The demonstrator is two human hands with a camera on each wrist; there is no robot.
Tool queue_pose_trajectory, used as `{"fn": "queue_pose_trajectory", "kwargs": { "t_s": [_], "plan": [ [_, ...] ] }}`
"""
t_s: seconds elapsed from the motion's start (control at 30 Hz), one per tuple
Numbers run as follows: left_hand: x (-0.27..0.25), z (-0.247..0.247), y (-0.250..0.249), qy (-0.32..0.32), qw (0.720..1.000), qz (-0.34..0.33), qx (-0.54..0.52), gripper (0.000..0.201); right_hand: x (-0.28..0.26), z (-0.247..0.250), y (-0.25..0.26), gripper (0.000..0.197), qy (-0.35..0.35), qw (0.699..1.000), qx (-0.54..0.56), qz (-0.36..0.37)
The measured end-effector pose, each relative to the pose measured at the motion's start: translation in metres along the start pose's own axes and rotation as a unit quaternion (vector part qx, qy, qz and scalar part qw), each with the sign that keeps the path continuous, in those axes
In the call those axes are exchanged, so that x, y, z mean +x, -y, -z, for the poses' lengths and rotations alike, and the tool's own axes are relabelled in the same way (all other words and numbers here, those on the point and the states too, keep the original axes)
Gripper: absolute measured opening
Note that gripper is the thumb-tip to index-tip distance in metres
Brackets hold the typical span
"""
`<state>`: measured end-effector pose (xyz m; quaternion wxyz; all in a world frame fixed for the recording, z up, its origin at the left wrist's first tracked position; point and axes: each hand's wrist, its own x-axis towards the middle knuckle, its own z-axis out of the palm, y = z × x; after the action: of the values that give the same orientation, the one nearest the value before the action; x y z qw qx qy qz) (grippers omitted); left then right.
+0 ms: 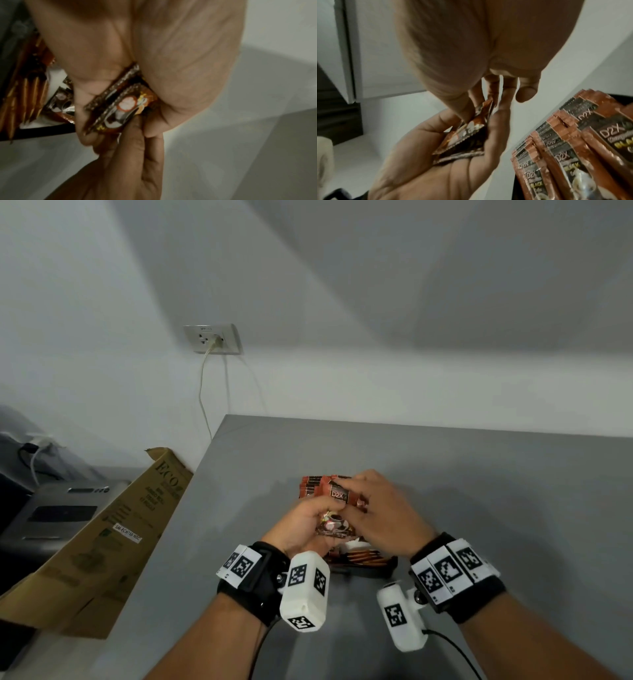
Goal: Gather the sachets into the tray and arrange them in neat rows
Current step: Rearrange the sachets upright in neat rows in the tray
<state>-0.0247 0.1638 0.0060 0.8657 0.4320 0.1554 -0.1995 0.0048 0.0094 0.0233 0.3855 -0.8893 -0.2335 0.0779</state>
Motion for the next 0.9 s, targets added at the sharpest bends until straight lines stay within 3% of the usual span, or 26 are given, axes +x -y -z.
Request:
{"fn": "queue_pose_trajectory", "kwargs": {
  "t_s": [0.07, 0.2, 0.37, 0.47, 0.57, 0.67, 0.7, 0.8, 0.9],
  "plan": [
    [0.000, 0.003, 0.001, 0.007, 1.000, -0.004, 0.003, 0.050, 0.001, 0.002, 0.000, 0.052, 0.025, 1.000, -0.003, 0.009],
    [-0.002, 0.002, 0.000, 0.063, 0.997, -0.029, -0.026, 0.036, 0.001, 0.011, 0.006, 0.101, 0.095, 0.994, -0.044, 0.036],
    [-0.003, 0.000, 0.000, 0.064, 0.997, -0.023, -0.021, 0.029, 0.004, 0.006, 0.006, 0.087, 0.081, 0.992, -0.066, 0.077],
    [0.000, 0.001, 0.003, 0.027, 0.999, -0.034, -0.008, 0.031, 0.006, 0.001, 0.002, 0.105, 0.112, 0.988, -0.086, 0.068],
    [0.001, 0.000, 0.005, 0.040, 0.998, -0.027, -0.033, 0.045, 0.008, -0.005, -0.002, 0.096, 0.099, 0.987, -0.089, 0.087],
    [0.004, -0.001, 0.002, -0.003, 0.998, -0.065, 0.015, 0.040, 0.005, 0.004, 0.002, 0.099, 0.111, 0.993, -0.021, 0.036],
    [0.005, 0.001, 0.002, -0.017, 0.995, -0.089, 0.042, 0.041, 0.005, 0.010, 0.004, 0.093, 0.094, 0.995, 0.008, 0.014],
    [0.008, 0.004, 0.003, -0.021, 0.987, -0.130, 0.094, 0.055, 0.011, 0.020, -0.001, 0.046, 0.000, 0.998, 0.060, -0.023],
    [0.009, 0.003, 0.003, -0.040, 0.977, -0.160, 0.139, 0.056, 0.016, 0.023, -0.010, 0.024, -0.007, 0.995, 0.093, -0.029]
  ]
}}
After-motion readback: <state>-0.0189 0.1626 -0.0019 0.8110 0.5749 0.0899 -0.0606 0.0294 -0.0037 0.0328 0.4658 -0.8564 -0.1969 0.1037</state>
